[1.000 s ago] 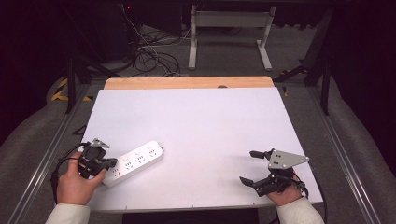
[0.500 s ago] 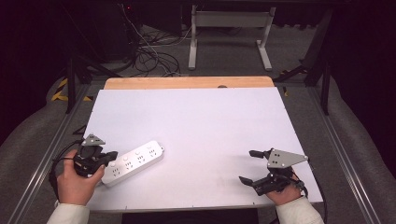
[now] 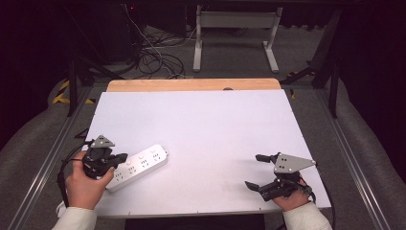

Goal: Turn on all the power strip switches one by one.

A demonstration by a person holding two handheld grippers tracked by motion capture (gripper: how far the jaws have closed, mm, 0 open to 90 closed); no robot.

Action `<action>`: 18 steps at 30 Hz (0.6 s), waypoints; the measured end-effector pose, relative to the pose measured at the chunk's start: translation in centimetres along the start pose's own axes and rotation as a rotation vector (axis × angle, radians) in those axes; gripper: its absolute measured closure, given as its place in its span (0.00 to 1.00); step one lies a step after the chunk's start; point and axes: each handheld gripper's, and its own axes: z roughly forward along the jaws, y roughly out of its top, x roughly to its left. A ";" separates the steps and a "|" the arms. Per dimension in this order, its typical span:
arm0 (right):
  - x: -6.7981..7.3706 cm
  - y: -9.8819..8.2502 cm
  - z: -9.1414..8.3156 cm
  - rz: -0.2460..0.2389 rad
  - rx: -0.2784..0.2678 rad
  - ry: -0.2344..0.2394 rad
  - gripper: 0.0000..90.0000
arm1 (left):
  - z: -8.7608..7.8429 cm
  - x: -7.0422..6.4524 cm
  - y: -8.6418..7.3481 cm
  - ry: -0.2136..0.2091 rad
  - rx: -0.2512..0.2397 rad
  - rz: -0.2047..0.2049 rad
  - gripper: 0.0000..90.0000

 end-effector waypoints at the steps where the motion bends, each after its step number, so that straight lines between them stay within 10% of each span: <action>1: 0.0 0.0 0.0 0.000 0.000 0.000 0.07 | 0.2 -0.1 0.1 -0.006 0.002 -0.003 1.00; 18: 0.0 0.0 0.0 -0.001 0.001 0.002 0.07 | 2.1 0.2 -0.1 0.017 0.053 -0.006 1.00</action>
